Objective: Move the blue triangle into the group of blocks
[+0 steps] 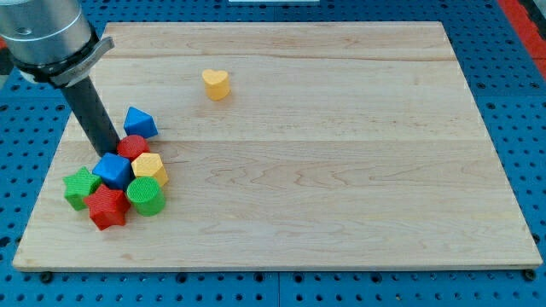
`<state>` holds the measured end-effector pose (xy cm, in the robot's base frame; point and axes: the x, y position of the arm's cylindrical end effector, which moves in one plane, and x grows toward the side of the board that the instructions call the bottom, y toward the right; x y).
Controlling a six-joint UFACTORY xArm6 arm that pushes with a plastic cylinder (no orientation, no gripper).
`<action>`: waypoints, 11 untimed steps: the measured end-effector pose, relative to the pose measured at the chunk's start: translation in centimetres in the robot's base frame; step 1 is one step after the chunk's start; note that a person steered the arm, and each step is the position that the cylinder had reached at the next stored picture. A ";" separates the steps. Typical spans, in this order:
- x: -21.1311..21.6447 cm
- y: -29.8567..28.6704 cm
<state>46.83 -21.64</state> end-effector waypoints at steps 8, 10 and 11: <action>-4.9 4.8; -3.3 4.4; -3.1 4.4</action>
